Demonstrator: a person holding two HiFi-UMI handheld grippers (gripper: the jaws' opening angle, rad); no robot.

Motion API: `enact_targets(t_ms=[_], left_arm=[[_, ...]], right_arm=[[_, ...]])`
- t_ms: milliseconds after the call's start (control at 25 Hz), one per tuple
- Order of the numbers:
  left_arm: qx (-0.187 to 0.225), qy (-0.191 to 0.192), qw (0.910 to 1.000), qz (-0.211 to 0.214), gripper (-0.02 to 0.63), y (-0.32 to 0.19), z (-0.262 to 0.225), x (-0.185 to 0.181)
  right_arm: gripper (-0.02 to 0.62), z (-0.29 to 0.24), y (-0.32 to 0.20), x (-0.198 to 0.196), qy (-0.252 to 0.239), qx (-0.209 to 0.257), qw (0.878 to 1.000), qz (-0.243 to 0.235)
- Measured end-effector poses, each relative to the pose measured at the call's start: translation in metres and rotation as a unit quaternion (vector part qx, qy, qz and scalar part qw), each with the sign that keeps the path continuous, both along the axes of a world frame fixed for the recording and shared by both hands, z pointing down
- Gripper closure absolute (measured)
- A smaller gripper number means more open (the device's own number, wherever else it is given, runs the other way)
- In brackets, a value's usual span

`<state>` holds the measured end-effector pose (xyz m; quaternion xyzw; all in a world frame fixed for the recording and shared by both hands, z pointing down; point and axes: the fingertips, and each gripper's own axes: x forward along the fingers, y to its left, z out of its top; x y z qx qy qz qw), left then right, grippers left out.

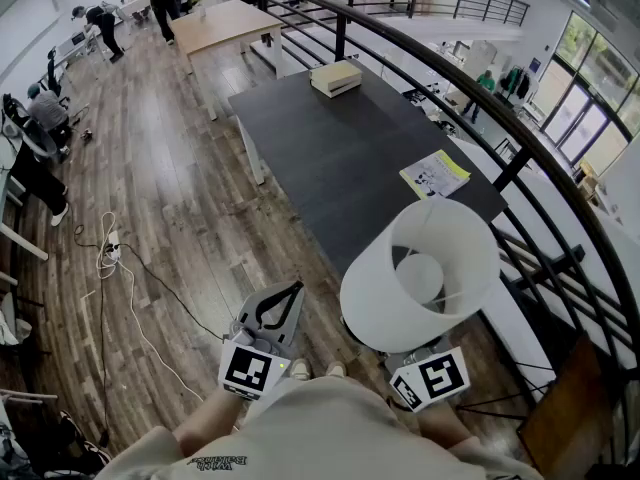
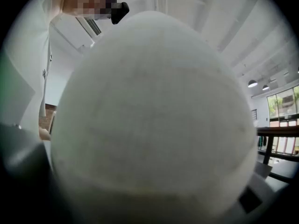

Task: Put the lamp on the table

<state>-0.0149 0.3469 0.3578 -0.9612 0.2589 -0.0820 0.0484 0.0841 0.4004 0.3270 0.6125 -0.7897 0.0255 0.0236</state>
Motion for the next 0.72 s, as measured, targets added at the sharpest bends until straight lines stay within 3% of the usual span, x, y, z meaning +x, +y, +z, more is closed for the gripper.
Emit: enact_targets(t_ms=[720], left_arm=[[0.007, -0.010, 0.9999, 0.004, 0.601, 0.0067, 0.0032, 0.0106]], right_arm=[[0.462, -0.0022, 0.0016, -0.0024, -0.012, 0.001, 1.000, -0.015]])
